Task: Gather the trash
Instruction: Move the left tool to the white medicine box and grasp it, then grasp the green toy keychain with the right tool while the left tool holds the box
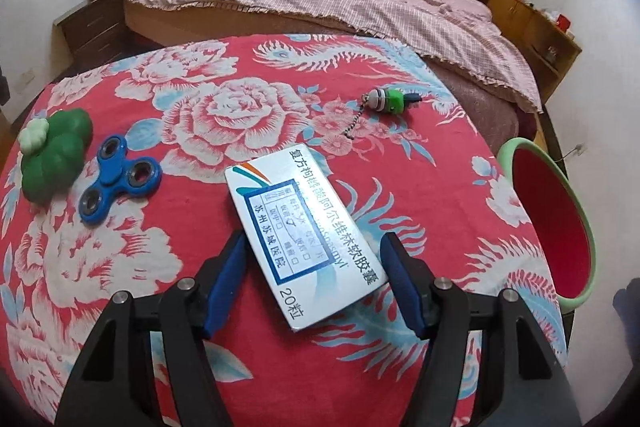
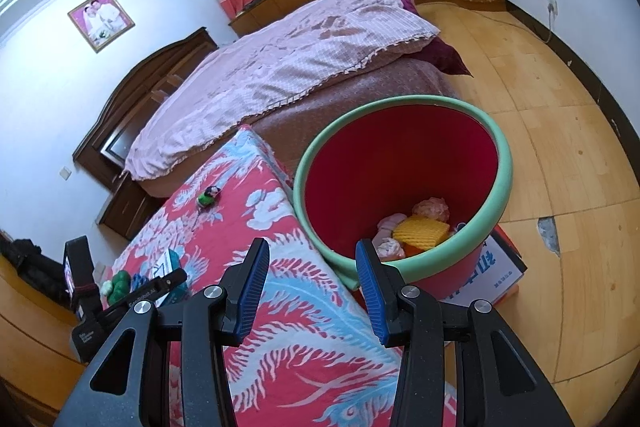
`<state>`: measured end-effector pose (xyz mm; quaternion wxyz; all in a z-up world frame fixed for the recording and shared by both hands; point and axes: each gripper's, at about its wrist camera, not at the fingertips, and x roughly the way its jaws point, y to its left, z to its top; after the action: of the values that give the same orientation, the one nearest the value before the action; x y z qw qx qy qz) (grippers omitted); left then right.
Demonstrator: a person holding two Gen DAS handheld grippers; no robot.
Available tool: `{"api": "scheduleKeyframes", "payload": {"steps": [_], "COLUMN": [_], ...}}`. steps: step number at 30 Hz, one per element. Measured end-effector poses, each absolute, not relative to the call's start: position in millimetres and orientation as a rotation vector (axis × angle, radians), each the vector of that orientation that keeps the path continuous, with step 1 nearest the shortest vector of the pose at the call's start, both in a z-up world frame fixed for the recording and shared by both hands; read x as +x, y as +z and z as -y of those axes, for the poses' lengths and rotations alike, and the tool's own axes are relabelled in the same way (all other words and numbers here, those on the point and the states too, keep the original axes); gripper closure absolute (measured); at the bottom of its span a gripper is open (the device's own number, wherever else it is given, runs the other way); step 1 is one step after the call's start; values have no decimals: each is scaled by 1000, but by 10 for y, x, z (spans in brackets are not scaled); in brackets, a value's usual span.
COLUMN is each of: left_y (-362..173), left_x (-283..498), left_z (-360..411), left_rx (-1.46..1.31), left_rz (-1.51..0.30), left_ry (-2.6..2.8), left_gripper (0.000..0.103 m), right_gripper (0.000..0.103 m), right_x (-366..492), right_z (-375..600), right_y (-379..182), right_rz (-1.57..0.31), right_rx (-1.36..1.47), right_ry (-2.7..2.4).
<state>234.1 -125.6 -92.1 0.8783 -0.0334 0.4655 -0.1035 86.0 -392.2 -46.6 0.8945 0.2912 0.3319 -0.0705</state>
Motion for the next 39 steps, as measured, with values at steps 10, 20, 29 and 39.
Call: {"api": "scheduleKeyframes", "payload": {"steps": [10, 20, 29, 39], "left_y": [-638, -398, -384, -577], "left_x": [2265, 2410, 2693, 2982], "left_z": [944, 552, 385, 345], "left_rx": [-90, -111, -117, -139], "left_rz": [-898, -840, -803, -829], "left_ry": [-264, -237, -191, -183], "left_gripper": [36, 36, 36, 36], "right_gripper": [44, 39, 37, 37], "right_x": [935, 1258, 1862, 2593], "right_z": [3585, 3185, 2770, 2496], "right_y": [-288, -148, -210, -499], "right_rz": [-714, -744, -761, -820], "right_rx": [550, 459, 359, 256], "right_ry": [-98, -64, -20, 19]}}
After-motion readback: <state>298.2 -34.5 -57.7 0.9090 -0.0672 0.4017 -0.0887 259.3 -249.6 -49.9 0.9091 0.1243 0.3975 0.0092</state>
